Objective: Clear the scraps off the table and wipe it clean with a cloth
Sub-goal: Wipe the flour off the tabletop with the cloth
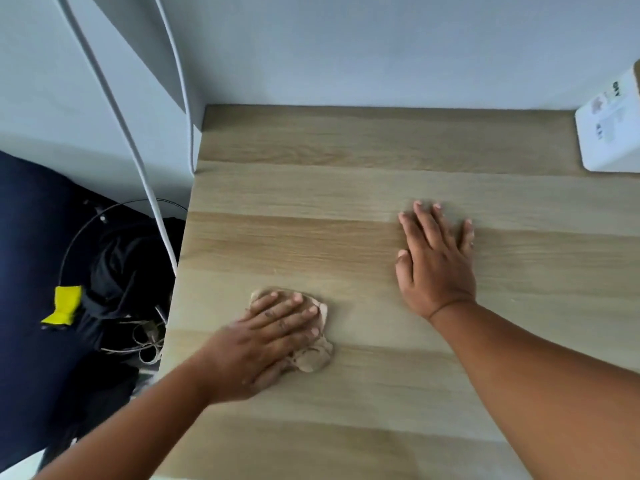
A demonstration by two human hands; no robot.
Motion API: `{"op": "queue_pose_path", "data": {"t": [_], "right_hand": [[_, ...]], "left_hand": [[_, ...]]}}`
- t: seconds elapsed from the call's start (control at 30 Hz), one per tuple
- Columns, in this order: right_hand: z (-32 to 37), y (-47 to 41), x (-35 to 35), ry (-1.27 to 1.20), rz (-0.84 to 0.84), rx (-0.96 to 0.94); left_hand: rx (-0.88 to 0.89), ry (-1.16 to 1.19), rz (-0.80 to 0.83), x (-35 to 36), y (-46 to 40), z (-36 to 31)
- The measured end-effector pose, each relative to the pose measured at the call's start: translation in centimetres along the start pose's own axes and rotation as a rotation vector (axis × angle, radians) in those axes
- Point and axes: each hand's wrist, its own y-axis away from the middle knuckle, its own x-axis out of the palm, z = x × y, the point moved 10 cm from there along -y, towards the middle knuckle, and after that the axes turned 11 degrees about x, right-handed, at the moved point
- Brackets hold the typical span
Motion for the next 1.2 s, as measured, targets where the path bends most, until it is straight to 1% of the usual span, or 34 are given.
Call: {"op": "queue_pose_path", "data": {"t": [0.1, 0.2, 0.27, 0.3, 0.33, 0.47, 0.53, 0.6, 0.67, 0.73, 0.8, 0.9, 0.97, 1.0, 1.07, 1.13, 1.2], "right_hand": [[-0.1, 0.0, 0.1, -0.007, -0.012, 0.001], [-0.2, 0.0, 0.2, -0.009, -0.026, -0.006], [-0.3, 0.0, 0.3, -0.012, -0.032, -0.007], [-0.3, 0.0, 0.3, -0.012, -0.030, -0.007], [-0.4, 0.0, 0.4, -0.010, -0.031, -0.006], [-0.3, 0.0, 0.5, -0.005, -0.048, -0.011], [-0.4, -0.1, 0.6, -0.006, -0.049, -0.009], [-0.4, -0.1, 0.6, -0.012, -0.044, -0.005], [-0.4, -0.1, 0.6, -0.021, -0.037, 0.001], [-0.3, -0.1, 0.4, -0.035, -0.028, 0.002], [-0.2, -0.1, 0.3, -0.040, -0.024, -0.004], [-0.2, -0.1, 0.3, -0.038, -0.025, -0.002], [-0.3, -0.1, 0.4, -0.035, -0.028, -0.003], [-0.3, 0.0, 0.4, -0.033, -0.030, -0.001], [-0.2, -0.1, 0.4, -0.031, -0.032, -0.003], [-0.1, -0.1, 0.4, -0.034, -0.035, -0.005], [-0.2, -0.1, 0.2, -0.036, -0.041, -0.004]], "left_hand": [[-0.181, -0.006, -0.105, -2.6, -0.4, 6.6], [-0.491, -0.040, -0.197, -4.5, -3.0, 12.6], [-0.653, -0.025, -0.248, -5.1, -5.1, 14.5], [-0.675, -0.020, -0.262, -5.1, -6.2, 14.5], [-0.656, -0.023, -0.272, -4.9, -7.0, 13.8], [-0.438, -0.038, -0.331, -3.1, -6.7, 7.1], [-0.381, -0.022, -0.316, -1.3, -4.7, 2.8], [-0.391, -0.013, -0.268, 0.6, -1.6, -0.9], [-0.447, -0.003, -0.242, 1.9, 2.1, -2.9], [-0.535, 0.019, -0.255, 1.9, 5.4, -2.8], [-0.674, 0.026, -0.290, 0.9, 7.4, -0.9], [-0.936, 0.015, -0.346, -1.0, 8.2, 3.8], [-1.044, 0.046, -0.379, -1.8, 7.2, 7.1], [-1.060, 0.059, -0.388, -2.1, 6.5, 8.3], [-1.016, 0.052, -0.390, -2.3, 5.2, 9.6], [-0.916, 0.016, -0.385, -2.3, 4.6, 8.9], [-0.801, -0.018, -0.392, -1.9, 4.5, 6.9]]}}
